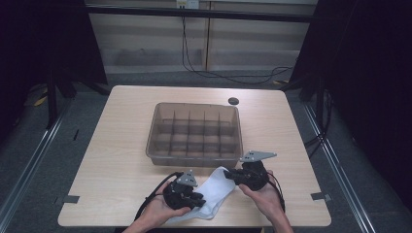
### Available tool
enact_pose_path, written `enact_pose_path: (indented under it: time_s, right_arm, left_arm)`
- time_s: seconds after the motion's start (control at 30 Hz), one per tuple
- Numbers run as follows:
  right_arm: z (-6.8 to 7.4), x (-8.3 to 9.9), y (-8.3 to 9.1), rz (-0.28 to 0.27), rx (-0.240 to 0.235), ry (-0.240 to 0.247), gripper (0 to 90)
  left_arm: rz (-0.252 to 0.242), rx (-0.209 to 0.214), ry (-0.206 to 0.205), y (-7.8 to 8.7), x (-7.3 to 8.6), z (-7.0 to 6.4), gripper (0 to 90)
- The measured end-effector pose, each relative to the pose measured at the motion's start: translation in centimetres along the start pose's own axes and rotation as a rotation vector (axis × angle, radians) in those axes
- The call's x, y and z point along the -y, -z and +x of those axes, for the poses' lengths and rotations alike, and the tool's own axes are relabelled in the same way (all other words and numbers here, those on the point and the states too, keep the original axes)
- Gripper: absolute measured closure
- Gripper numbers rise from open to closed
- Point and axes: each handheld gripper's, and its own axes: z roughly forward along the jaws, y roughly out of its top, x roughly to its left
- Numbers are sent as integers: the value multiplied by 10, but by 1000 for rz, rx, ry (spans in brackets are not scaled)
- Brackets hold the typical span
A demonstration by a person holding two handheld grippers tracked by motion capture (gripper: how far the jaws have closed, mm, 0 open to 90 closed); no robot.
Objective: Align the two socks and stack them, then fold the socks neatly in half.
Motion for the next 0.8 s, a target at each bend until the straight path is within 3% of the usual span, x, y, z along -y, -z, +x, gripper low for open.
enact_pose_path:
  time_s: [0.37,0.57,0.73,0.8]
  right_arm:
    - [16,-12,1,-12,-37,42,829]
    - [22,-16,-2,-16,-55,54,829]
    - [20,-15,-4,-12,-50,50,829]
    - [19,-14,-5,-4,-51,49,829]
  left_arm:
    - [-19,-5,17,-5,-4,1,721]
    - [11,8,45,-6,-12,3,663]
    - [-13,2,19,13,-11,0,603]
    - [-10,5,1,23,-5,-2,632]
